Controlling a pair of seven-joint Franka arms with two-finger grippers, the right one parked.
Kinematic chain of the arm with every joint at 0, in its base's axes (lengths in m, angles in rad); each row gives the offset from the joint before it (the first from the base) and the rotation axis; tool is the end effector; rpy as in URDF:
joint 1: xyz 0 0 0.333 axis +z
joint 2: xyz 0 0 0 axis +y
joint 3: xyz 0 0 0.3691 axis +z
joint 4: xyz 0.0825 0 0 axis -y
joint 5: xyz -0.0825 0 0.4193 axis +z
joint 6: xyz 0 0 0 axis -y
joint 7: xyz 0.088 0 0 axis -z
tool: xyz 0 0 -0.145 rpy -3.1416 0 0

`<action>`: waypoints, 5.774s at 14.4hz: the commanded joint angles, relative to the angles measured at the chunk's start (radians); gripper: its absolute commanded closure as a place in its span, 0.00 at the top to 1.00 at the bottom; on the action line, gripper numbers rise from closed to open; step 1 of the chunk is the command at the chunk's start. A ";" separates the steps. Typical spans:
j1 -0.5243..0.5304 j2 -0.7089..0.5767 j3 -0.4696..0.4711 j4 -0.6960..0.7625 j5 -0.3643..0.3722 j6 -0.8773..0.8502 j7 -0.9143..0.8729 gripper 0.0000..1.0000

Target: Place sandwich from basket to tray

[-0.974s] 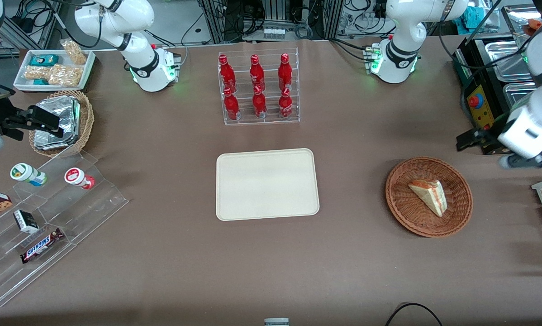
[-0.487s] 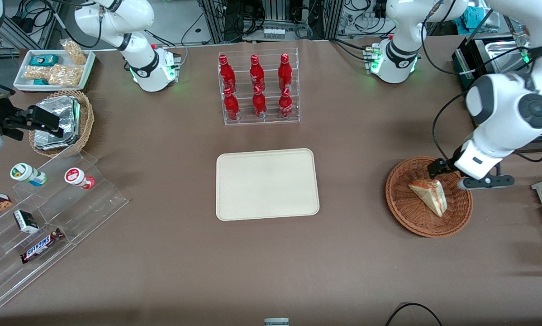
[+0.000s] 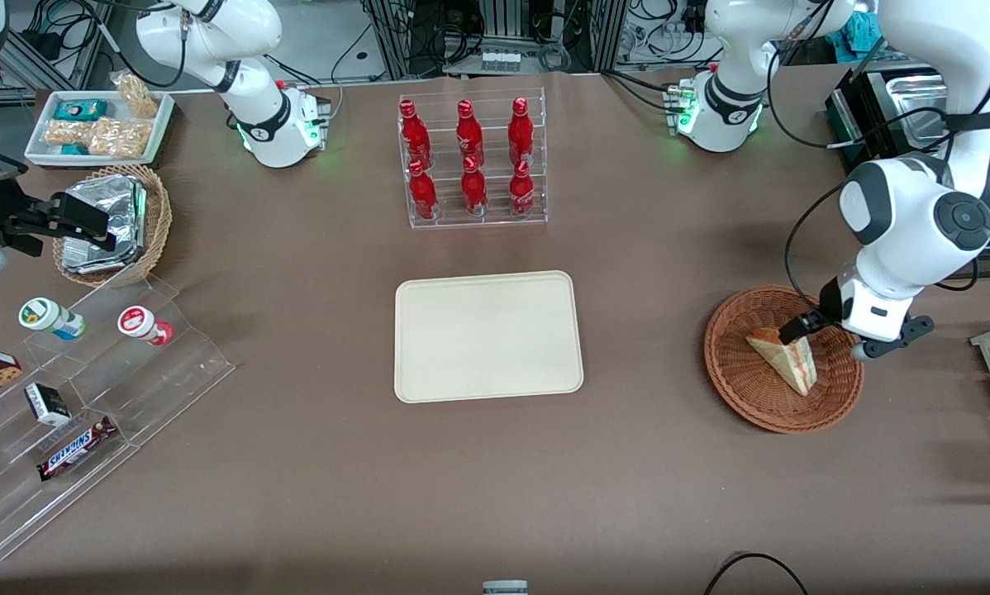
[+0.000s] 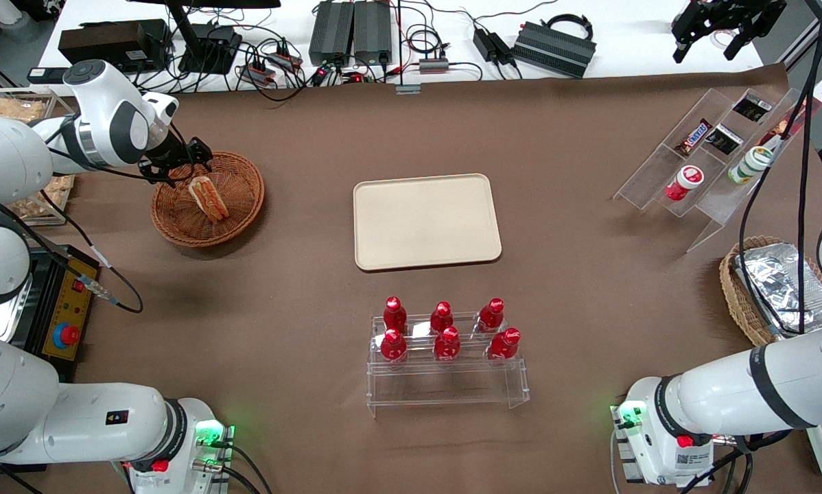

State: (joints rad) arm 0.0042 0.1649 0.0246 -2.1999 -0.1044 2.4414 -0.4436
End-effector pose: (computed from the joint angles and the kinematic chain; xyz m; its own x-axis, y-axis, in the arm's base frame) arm 0.5935 0.0143 0.3046 0.8514 0.5231 0.0372 0.5182 -0.8501 0.0941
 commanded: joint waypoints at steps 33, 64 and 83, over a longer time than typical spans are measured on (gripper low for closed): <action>-0.696 0.464 -0.026 0.663 0.077 -0.271 -0.358 0.02; -0.600 0.115 0.043 0.494 0.086 -0.558 -0.319 1.00; 0.014 -0.186 -0.114 0.529 0.086 -0.921 0.456 1.00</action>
State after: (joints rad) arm -0.0312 -0.0174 -0.0543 -1.7030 -0.0212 1.5467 -0.0196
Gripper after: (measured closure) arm 0.000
